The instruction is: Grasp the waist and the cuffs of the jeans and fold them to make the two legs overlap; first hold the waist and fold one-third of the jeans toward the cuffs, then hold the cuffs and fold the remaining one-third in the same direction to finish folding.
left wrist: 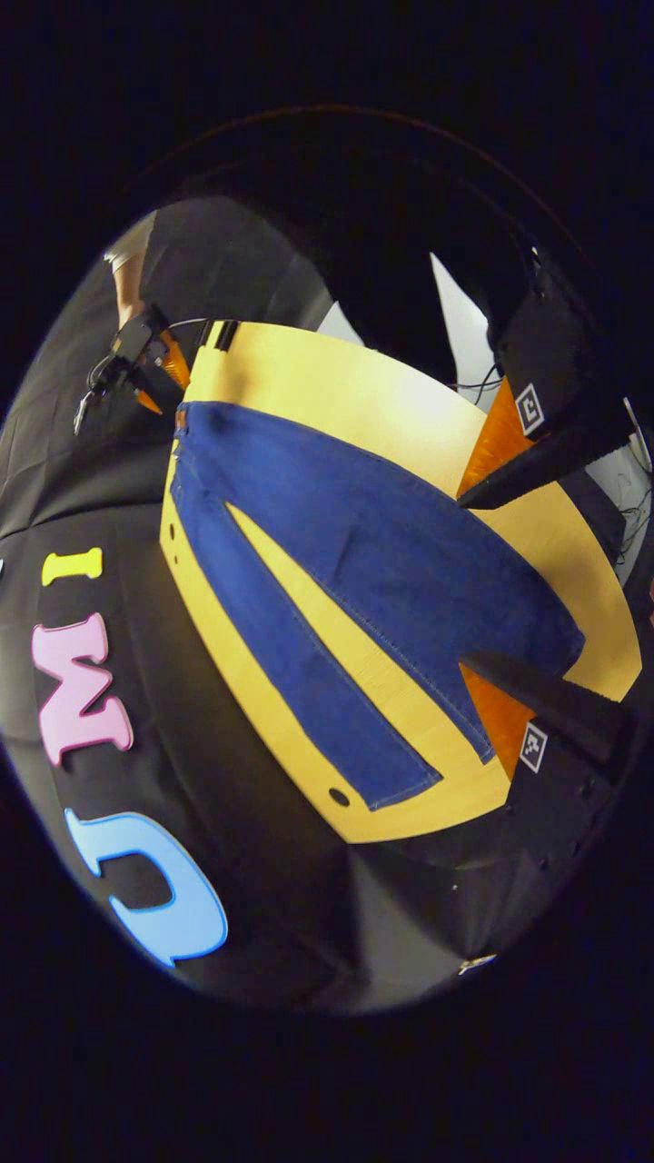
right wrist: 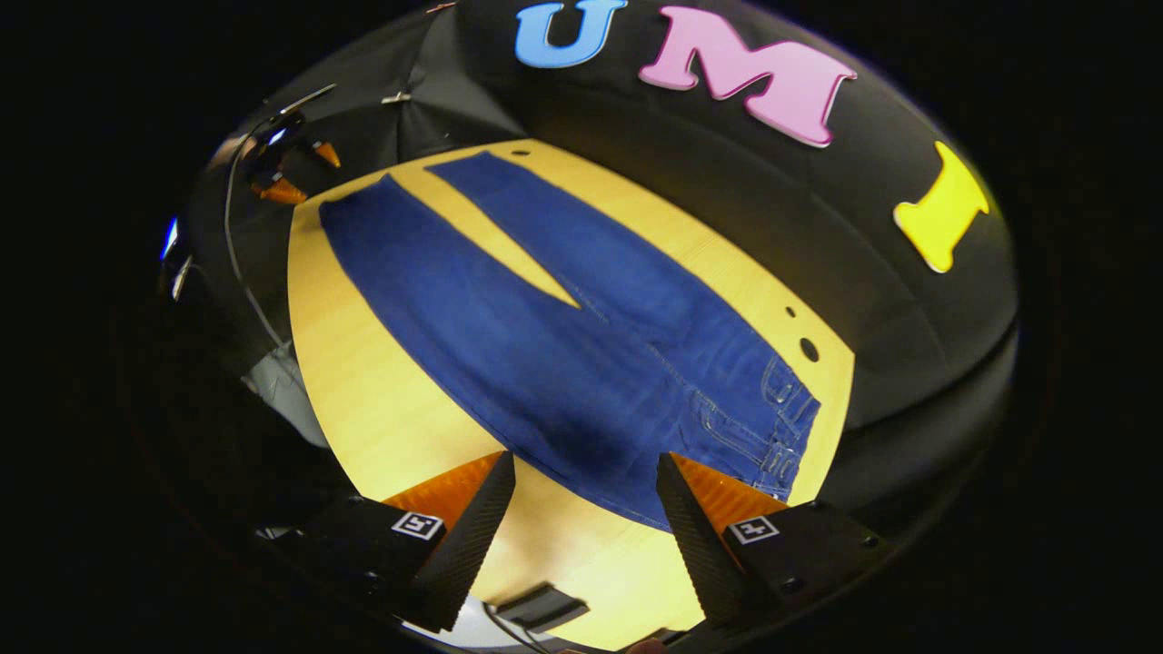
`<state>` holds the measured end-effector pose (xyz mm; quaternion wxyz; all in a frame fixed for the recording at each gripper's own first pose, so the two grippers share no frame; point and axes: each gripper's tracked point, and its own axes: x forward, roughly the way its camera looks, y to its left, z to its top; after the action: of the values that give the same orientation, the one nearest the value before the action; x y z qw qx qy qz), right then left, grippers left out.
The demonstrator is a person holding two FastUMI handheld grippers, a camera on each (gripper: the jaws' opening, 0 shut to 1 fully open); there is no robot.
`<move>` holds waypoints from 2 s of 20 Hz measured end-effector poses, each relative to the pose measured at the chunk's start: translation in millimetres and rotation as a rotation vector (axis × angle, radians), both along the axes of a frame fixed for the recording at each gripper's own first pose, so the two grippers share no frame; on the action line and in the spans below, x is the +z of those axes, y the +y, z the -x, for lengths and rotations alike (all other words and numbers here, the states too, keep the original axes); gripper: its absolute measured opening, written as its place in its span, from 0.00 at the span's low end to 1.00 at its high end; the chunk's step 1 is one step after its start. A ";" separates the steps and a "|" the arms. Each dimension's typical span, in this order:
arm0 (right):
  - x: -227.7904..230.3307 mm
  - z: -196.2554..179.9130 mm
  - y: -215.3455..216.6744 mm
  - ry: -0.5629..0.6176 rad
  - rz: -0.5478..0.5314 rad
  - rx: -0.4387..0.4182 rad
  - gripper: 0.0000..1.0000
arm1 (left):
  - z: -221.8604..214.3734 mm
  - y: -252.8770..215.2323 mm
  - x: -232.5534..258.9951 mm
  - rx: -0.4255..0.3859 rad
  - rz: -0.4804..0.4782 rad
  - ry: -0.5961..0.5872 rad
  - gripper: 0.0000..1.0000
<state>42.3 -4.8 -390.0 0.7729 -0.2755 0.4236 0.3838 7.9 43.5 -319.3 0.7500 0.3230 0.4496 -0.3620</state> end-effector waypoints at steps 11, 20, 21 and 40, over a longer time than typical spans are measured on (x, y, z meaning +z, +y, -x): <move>-89.6 -41.9 -100.9 0.263 0.251 0.075 0.96 | -4.5 31.7 -88.9 -0.336 -0.247 0.304 0.99; -112.0 -56.1 -129.6 0.370 0.308 0.005 0.91 | -9.3 54.3 -97.0 -0.363 -0.277 0.349 1.00; -113.1 -60.3 -133.3 0.377 0.319 -0.035 0.81 | -15.3 53.2 -97.9 -0.332 -0.273 0.349 1.00; 9.0 -195.7 -96.3 0.207 -0.333 -0.766 0.20 | -169.4 36.7 -0.2 0.278 0.031 0.376 0.06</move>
<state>238.0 -101.1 -381.0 0.8468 0.0700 0.5030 0.1581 177.3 80.2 -319.5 0.7004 0.1732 0.6162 -0.3157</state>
